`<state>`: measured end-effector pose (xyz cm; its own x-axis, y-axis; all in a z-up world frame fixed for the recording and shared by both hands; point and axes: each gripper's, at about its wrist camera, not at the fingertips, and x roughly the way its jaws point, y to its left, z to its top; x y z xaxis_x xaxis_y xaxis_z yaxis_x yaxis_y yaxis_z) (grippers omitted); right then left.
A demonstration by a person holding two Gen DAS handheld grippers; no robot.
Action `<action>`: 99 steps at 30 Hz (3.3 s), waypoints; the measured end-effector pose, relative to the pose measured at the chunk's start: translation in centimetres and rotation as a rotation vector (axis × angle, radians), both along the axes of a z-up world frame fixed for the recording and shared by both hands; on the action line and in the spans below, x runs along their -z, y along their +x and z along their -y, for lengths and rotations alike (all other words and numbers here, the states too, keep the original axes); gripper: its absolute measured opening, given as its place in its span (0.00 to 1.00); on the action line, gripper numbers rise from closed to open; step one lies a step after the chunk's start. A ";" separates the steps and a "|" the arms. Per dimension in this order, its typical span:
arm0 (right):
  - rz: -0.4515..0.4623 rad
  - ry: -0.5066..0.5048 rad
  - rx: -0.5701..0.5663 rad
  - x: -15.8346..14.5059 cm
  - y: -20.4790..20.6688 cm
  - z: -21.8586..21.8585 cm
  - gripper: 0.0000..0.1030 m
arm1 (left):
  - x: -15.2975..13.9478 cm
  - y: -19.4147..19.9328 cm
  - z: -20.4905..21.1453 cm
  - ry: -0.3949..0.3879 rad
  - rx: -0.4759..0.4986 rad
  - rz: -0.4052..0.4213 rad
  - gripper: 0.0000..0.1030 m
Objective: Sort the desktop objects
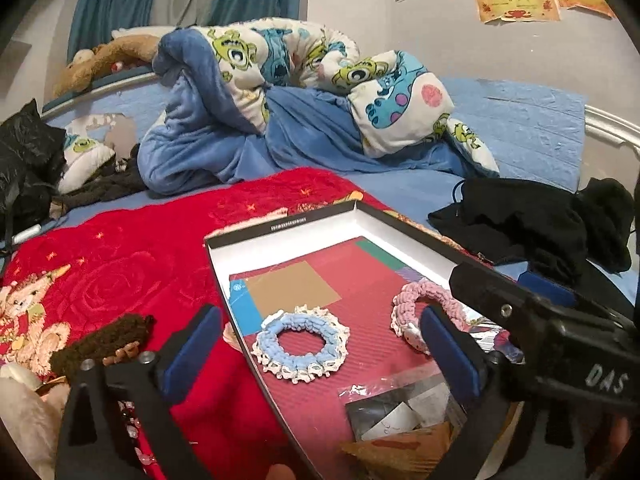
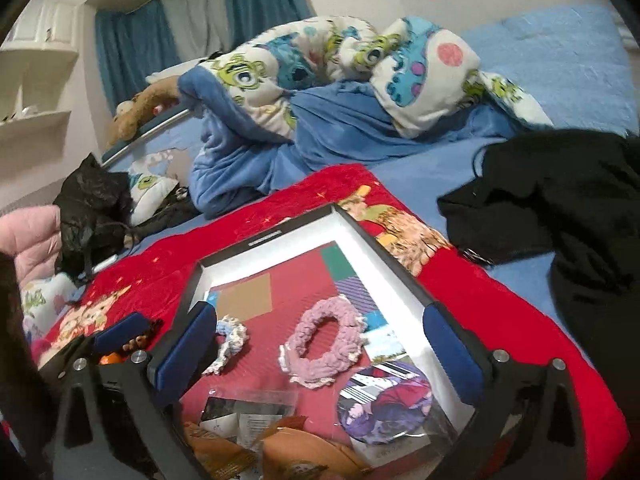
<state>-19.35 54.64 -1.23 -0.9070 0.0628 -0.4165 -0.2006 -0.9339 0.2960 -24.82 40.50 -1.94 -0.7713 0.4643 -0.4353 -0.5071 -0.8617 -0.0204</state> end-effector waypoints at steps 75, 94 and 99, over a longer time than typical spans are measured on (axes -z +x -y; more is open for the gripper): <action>-0.253 0.074 -0.258 -11.7 14.9 31.6 1.00 | -8.8 23.0 41.6 0.170 -0.456 -0.054 1.00; -0.141 0.313 -0.148 -6.0 21.8 29.1 1.00 | -5.1 27.0 37.0 0.108 -0.433 -0.040 1.00; -0.083 0.262 -0.131 -5.1 21.2 27.0 1.00 | -4.9 26.5 37.3 0.147 -0.439 -0.015 1.00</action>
